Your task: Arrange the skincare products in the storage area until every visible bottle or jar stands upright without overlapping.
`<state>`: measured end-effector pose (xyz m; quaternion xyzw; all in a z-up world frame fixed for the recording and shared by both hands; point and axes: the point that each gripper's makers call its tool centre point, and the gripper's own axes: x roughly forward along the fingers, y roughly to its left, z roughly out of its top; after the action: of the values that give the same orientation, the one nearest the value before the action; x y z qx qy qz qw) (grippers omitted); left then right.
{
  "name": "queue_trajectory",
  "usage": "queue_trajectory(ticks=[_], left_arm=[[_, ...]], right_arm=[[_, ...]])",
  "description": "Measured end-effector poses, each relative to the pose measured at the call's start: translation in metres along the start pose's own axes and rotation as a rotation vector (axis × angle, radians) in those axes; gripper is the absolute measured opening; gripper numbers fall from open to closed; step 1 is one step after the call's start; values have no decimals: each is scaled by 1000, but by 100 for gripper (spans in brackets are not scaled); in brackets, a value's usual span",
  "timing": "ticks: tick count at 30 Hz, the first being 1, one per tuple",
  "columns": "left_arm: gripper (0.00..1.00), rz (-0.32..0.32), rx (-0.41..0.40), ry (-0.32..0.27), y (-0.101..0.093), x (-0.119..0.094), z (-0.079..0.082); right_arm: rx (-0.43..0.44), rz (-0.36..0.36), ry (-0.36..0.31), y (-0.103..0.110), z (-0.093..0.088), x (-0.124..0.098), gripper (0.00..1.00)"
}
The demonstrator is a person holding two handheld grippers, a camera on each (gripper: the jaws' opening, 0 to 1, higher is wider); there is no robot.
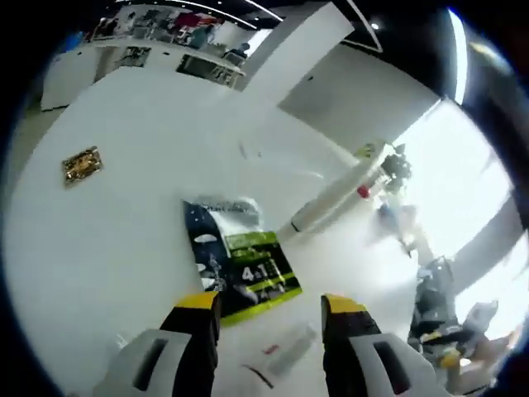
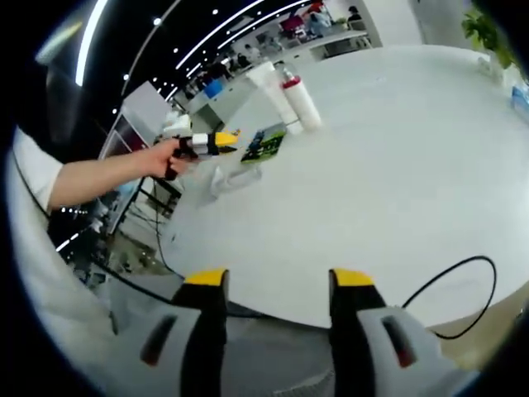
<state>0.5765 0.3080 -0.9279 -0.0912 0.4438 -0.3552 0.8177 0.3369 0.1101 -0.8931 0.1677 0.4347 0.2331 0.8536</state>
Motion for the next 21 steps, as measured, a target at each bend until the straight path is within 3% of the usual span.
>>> queue_trajectory(ticks=[1, 4, 7, 11, 13, 15, 19, 21], left_arm=[[57, 6, 25, 12, -1, 1, -4], [56, -7, 268, 129, -15, 10, -31], [54, 0, 384, 203, -17, 14, -46], [36, -12, 462, 261, -20, 17, -57], [32, 12, 524, 293, -16, 19, -62], [30, 11, 531, 306, -16, 20, -65], [22, 66, 713, 392, -5, 21, -79], [22, 74, 676, 351, -8, 23, -76]], right_arm=[[-1, 1, 1, 0, 0, 0, 50], [-4, 5, -5, 2, 1, -1, 50], [-4, 6, -9, 3, 1, -2, 50], [-8, 8, -15, 4, 2, -4, 50], [-6, 8, -23, 4, 3, -5, 50], [-4, 9, -28, 4, 4, -6, 50], [-4, 9, -37, 5, 5, -6, 50], [-6, 9, -43, 5, 6, -6, 50]])
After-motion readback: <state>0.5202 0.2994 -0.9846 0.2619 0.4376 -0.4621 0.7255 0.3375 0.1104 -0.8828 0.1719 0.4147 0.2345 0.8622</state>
